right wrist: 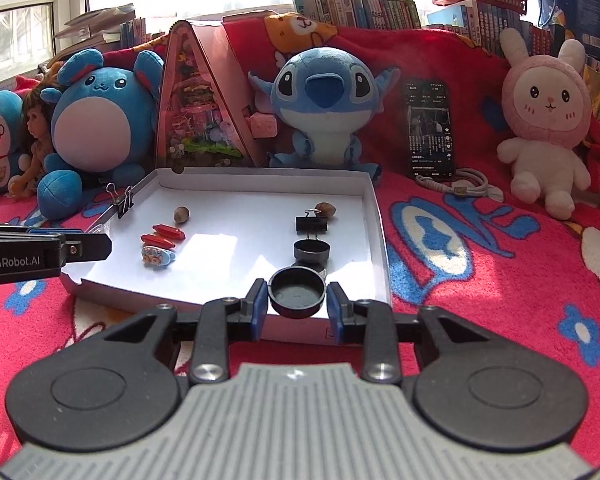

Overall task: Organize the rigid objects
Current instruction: 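Carry the clear dome and black lid over the box with both tools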

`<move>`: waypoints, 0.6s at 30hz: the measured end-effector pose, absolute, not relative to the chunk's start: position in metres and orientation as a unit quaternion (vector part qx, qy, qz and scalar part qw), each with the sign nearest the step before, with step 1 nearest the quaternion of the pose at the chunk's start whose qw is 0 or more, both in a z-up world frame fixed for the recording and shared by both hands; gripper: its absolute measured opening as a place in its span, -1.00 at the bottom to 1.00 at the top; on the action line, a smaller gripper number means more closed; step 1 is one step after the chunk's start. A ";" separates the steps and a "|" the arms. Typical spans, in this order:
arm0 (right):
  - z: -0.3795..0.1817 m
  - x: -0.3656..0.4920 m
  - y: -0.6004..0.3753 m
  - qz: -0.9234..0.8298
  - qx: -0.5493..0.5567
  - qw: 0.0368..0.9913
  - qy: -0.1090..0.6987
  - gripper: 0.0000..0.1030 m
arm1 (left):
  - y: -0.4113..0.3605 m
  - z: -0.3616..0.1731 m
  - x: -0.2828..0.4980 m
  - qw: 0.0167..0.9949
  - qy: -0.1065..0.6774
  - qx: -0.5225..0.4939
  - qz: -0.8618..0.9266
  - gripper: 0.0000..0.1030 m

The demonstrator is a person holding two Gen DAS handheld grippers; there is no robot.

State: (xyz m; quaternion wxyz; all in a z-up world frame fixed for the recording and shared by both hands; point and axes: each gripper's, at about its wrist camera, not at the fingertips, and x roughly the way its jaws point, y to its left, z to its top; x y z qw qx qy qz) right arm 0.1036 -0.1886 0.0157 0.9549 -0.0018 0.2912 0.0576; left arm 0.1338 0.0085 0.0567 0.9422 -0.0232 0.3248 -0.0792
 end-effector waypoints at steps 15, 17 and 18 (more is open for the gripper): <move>0.006 0.160 -0.192 0.059 0.009 0.930 0.362 -0.27 | 0.008 0.033 0.185 0.919 0.386 -0.040 -0.073 -0.48; 0.005 0.166 -0.192 0.061 0.009 0.926 0.372 -0.27 | 0.008 0.031 0.188 0.917 0.390 -0.040 -0.072 -0.48; 0.005 0.169 -0.193 0.061 0.009 0.924 0.376 -0.27 | 0.008 0.030 0.189 0.916 0.392 -0.039 -0.072 -0.48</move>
